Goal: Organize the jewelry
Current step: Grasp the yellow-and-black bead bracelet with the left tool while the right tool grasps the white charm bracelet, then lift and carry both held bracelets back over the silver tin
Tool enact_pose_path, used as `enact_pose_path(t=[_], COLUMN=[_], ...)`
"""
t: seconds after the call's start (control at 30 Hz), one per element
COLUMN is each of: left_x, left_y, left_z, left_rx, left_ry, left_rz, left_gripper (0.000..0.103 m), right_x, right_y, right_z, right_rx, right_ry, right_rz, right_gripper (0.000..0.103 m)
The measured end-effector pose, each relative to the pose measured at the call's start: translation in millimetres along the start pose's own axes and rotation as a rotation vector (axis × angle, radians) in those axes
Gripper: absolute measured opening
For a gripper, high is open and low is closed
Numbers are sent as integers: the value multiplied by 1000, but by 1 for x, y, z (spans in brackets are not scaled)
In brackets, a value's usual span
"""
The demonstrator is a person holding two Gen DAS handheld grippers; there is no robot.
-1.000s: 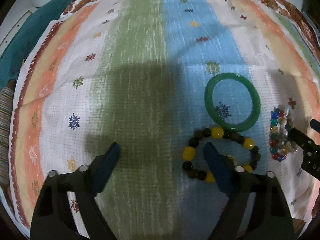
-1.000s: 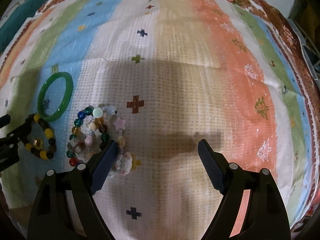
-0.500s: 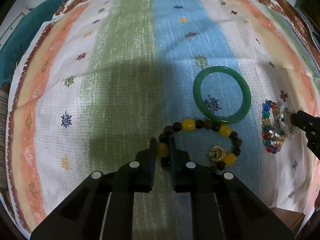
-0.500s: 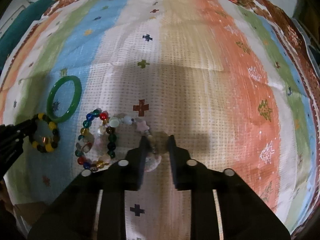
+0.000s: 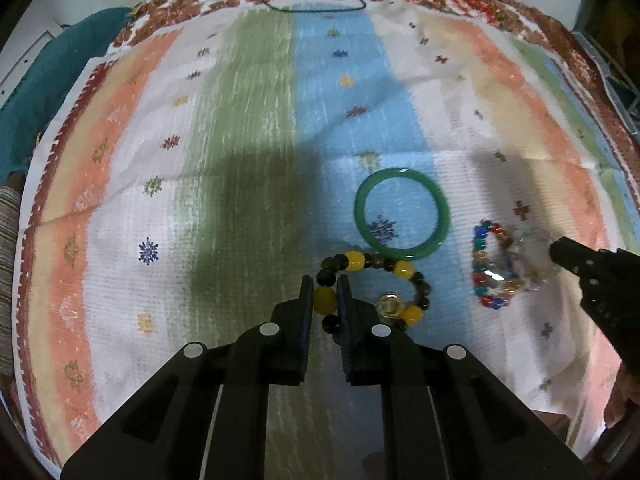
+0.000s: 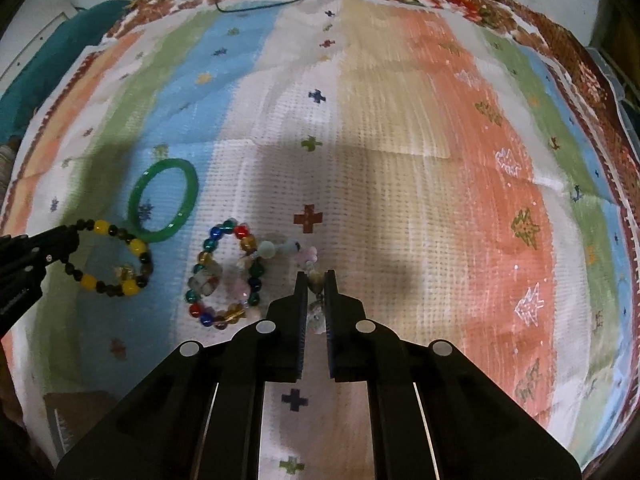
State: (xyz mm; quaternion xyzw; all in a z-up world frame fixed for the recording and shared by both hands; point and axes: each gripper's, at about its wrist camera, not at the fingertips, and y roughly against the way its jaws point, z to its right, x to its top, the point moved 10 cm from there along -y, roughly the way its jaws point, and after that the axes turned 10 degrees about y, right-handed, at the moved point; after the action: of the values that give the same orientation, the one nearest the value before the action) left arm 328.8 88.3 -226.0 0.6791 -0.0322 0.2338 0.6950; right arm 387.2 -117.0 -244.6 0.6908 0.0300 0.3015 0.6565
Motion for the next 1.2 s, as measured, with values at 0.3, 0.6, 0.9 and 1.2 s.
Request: enact_pose_path(t=[0.3, 0.6, 0.9, 1.2], left_x=[5, 8, 4, -2], left_y=[30, 45, 62, 75], left_z=[15, 17, 23, 30], left_rx=[-51, -39, -55, -70], left_ry=[-13, -34, -35, -32], left_rz=[52, 88, 109, 118], left_gripper=[11, 11, 11, 11], right_x=[5, 6, 1, -4], right_y=[30, 55, 66, 76], right_z=[-10, -20, -26, -33], right_rx=[11, 15, 28, 36], right_ry=[25, 52, 59, 65], right_rz=[59, 109, 125, 138], right_gripper=[9, 9, 9, 9])
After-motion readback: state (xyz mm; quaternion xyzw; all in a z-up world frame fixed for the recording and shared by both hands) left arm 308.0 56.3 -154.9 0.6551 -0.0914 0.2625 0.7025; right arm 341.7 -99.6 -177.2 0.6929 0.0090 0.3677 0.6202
